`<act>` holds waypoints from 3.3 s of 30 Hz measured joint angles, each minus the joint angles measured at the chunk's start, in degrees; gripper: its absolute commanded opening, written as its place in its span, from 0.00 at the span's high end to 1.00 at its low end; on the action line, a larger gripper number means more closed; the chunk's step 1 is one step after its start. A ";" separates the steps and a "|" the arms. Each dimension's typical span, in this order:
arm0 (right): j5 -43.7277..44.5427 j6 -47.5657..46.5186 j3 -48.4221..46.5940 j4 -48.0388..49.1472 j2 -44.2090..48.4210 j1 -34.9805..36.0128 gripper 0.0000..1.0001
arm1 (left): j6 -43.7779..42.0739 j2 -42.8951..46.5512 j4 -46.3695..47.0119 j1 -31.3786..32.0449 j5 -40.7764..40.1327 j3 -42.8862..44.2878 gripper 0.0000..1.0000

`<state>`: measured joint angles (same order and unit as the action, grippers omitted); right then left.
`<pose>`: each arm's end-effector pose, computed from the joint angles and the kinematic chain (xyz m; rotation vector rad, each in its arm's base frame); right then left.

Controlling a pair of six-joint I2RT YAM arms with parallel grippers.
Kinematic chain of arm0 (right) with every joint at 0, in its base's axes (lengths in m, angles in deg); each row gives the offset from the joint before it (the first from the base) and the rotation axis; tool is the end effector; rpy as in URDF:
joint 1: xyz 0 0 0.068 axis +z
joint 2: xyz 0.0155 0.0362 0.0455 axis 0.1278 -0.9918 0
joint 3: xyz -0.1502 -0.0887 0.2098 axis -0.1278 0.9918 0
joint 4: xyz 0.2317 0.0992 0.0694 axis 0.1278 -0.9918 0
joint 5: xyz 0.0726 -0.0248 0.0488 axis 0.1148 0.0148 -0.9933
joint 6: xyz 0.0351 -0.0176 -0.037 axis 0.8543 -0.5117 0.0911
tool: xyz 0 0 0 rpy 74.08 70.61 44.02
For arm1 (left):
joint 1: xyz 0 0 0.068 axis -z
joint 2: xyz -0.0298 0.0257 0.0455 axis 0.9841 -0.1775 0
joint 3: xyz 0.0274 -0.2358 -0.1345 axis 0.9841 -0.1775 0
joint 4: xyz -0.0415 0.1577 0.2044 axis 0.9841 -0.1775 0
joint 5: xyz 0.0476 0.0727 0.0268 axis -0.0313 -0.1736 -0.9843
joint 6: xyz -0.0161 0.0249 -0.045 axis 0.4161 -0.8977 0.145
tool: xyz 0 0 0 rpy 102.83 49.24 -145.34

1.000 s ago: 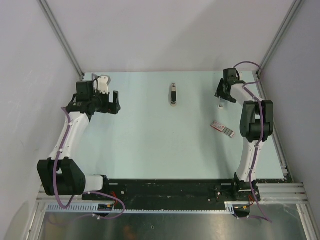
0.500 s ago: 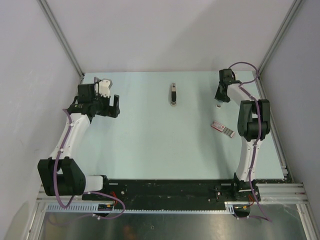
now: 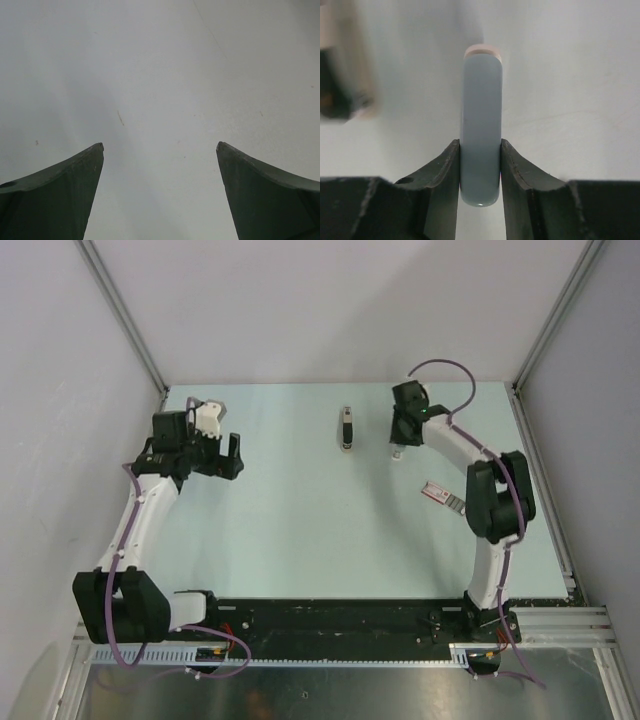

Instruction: Unload the staples from the stapler

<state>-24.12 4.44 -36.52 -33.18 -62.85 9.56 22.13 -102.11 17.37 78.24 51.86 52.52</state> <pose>0.4303 0.1219 0.2199 0.1464 2.4513 -0.0314 0.2676 -0.0034 0.3110 0.3604 2.2515 -0.2223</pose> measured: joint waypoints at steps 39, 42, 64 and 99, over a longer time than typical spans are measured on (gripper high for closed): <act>-6.99 19.17 4.87 16.41 11.72 41.83 1.00 | -30.38 4.66 -0.28 -2.97 29.57 -20.87 0.36; -7.67 19.96 5.53 16.87 11.61 42.21 1.00 | -32.09 2.80 -0.24 -5.22 30.82 -20.85 0.42; -10.16 22.43 6.43 19.23 10.78 43.32 1.00 | -37.79 3.43 -0.22 -8.02 37.64 -22.21 0.59; -1.36 4.83 12.92 25.18 10.21 52.63 1.00 | -50.90 5.81 1.86 -8.17 21.59 -23.37 0.95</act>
<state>-25.48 9.27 -23.60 -8.00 -52.64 62.19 -28.77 -96.29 19.23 70.06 73.46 29.16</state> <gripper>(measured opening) 0.371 0.160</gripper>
